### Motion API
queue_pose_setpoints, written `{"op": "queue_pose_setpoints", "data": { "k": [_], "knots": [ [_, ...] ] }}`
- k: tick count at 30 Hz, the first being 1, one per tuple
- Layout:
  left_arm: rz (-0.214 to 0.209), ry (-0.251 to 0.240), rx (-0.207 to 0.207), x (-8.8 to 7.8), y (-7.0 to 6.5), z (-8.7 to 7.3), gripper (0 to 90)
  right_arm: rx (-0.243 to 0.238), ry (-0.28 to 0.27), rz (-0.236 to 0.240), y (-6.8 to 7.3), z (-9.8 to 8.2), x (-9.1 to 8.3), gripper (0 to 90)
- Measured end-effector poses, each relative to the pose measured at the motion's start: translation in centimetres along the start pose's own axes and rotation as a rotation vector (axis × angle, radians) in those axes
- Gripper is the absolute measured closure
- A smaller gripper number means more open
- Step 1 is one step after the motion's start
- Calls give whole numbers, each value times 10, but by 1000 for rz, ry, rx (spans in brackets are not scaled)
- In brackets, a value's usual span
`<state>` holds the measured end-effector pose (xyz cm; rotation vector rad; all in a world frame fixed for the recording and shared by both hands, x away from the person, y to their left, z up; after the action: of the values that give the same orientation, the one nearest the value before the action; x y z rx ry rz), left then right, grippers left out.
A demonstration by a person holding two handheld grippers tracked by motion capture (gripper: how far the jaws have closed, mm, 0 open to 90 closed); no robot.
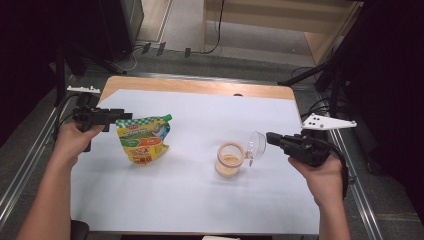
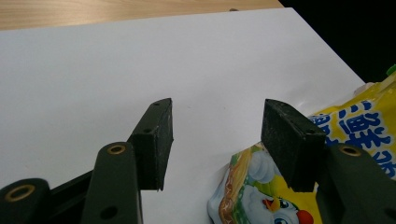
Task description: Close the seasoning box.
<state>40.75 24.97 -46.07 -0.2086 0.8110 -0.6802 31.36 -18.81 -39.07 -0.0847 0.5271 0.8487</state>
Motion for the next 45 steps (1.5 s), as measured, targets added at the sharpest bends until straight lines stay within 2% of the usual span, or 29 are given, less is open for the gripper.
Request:
{"op": "queue_pose_setpoints", "data": {
  "k": [4, 7, 13, 20, 22, 25, 32, 35, 41, 45],
  "knots": [
    [17, -1, 24, 2, 2, -4, 451, 11, -8, -29, -11, -2, -8, 900],
    [12, 3, 13, 4, 3, -6, 450, 28, 4, -45, -19, -8, -7, 900],
    [7, 13, 9, 7, 2, -10, 443, 71, 46, -54, -33, -29, 10, 900],
    [12, 18, 16, 8, 3, -12, 437, 111, 91, -56, -41, -52, 35, 900],
    [9, 25, 27, 8, 2, -13, 439, 119, 99, -54, -41, -57, 41, 900],
    [8, 23, 23, 8, 2, -13, 438, 116, 110, -51, -39, -61, 48, 900],
    [6, 17, 18, 7, 2, -12, 431, 120, 107, -25, -31, -61, 61, 900],
    [9, 22, 25, 7, 2, -13, 430, 108, 108, -20, -27, -59, 64, 900],
    [8, 21, 14, 6, 3, -15, 426, 97, 105, -12, -22, -56, 66, 900],
    [9, 16, 8, 6, 4, -14, 426, 89, 96, 10, -15, -53, 67, 900]
  ]
}}
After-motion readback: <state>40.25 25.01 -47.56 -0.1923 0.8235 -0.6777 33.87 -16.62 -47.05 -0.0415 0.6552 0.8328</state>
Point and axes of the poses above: each handheld gripper's, and its own axes: x roughly forward along the jaws, z roughly out of its top, y roughly to its left, the point moved 10 cm from there along x, roughly forward along the jaws, and after that the axes turned 4 degrees about -x, right-handed, at the moved point
